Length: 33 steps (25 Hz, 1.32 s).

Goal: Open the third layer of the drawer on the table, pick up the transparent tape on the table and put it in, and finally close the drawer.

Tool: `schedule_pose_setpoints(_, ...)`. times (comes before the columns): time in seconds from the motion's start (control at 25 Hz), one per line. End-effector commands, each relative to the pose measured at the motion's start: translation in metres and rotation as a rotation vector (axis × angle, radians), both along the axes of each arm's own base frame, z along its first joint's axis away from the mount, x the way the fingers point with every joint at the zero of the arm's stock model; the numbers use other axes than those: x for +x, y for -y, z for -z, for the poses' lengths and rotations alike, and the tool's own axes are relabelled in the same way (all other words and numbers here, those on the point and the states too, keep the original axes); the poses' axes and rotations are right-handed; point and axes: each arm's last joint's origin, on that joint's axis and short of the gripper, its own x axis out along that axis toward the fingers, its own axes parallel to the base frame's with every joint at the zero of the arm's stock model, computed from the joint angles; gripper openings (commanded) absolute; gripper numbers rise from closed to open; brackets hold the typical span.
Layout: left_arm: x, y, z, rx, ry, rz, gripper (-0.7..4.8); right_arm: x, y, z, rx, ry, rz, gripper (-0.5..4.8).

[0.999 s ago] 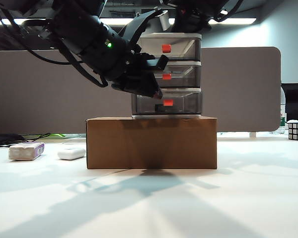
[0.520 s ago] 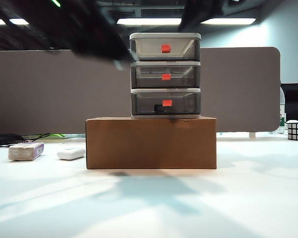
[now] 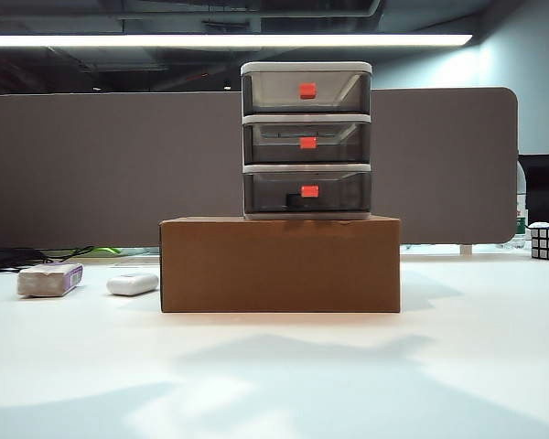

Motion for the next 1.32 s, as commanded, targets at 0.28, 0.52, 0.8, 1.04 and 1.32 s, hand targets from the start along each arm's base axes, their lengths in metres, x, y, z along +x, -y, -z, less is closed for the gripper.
schedule_pose_setpoints(0.28, -0.004, -0.009, 0.037, -0.011, -0.111, -0.162, -0.06, -0.032, 0.02, 0.073, 0.076, 0.07, 0.132, -0.01)
schedule_pose_setpoints(0.52, 0.007, 0.0, 0.059, -0.099, -0.052, -0.164, -0.06, -0.038, 0.022, 0.114, 0.173, 0.162, 0.079, -0.01)
schedule_pose_setpoints(0.8, 0.013, 0.003, 0.077, -0.154, -0.021, -0.234, -0.06, -0.045, 0.026, 0.156, 0.173, 0.193, 0.094, -0.01)
schedule_pose_setpoints(1.04, 0.015, 0.001, 0.077, -0.099, 0.024, -0.306, -0.06, -0.046, 0.028, 0.157, 0.087, 0.236, 0.107, -0.01)
schedule_pose_setpoints(1.32, 0.027, -0.018, 0.075, -0.14, 0.033, -0.427, -0.06, -0.041, 0.045, 0.154, 0.061, 0.285, 0.246, -0.01)
